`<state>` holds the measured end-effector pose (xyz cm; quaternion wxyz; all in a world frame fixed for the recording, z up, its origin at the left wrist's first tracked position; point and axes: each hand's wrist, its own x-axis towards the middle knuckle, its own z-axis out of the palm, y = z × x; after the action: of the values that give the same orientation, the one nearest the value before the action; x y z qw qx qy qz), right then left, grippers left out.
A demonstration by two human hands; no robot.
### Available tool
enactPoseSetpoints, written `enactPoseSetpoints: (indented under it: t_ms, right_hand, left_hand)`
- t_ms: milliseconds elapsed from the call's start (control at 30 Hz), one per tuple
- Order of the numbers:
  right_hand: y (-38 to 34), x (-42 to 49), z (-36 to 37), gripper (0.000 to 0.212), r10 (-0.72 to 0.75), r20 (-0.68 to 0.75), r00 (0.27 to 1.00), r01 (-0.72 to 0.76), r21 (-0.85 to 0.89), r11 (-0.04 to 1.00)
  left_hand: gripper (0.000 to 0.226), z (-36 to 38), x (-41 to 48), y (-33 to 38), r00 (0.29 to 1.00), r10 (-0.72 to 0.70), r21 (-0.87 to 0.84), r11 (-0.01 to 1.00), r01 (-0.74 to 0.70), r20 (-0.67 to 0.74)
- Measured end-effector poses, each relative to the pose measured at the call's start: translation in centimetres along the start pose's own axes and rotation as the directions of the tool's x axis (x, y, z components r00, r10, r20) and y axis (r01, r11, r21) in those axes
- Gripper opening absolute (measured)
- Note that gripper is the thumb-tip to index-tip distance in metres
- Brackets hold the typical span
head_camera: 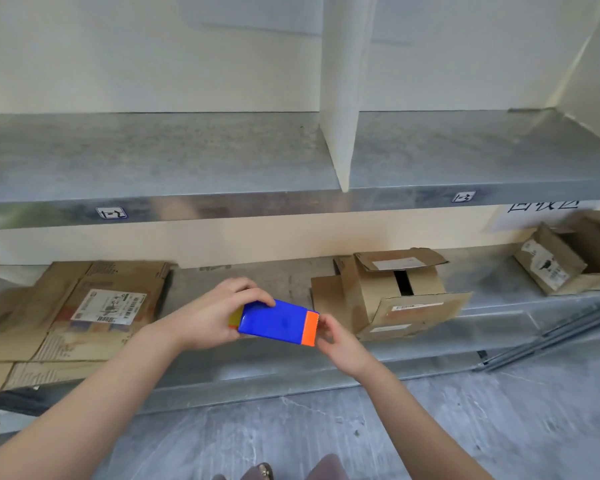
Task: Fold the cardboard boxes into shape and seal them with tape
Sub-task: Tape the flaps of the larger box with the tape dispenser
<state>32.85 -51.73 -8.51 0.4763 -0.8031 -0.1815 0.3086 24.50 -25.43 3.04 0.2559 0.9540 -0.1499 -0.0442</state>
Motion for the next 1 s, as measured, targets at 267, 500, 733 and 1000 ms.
enactPoseSetpoints:
  t_ms: [267, 500, 733, 1000]
  right_hand:
    - [0.9, -1.5, -2.3, 0.028, 0.107, 0.120, 0.987, -0.130, 0.203, 0.971]
    - [1.9, -3.8, -3.6, 0.018, 0.070, 0.152, 0.986, -0.092, 0.139, 0.986]
    - [2.1, -6.6, -6.5, 0.026, -0.055, -0.041, 0.998, 0.044, -0.238, 0.970]
    - [2.9, -8.4, -8.5, 0.017, -0.020, -0.040, 0.999, 0.014, -0.148, 0.989]
  left_hand:
    - [0.054, 1.7, -0.1, 4.3, 0.997, -0.071, 0.007, 0.997, 0.072, -0.040]
    - [0.061, 4.2, -1.9, 10.0, 0.973, -0.200, 0.024, 0.979, 0.204, -0.115]
    - [0.064, 7.1, -1.8, 13.6, 0.940, -0.319, 0.004, 0.947, 0.322, -0.121]
    - [0.062, 7.7, -0.8, 13.5, 0.955, -0.289, -0.089, 0.955, 0.283, -0.068]
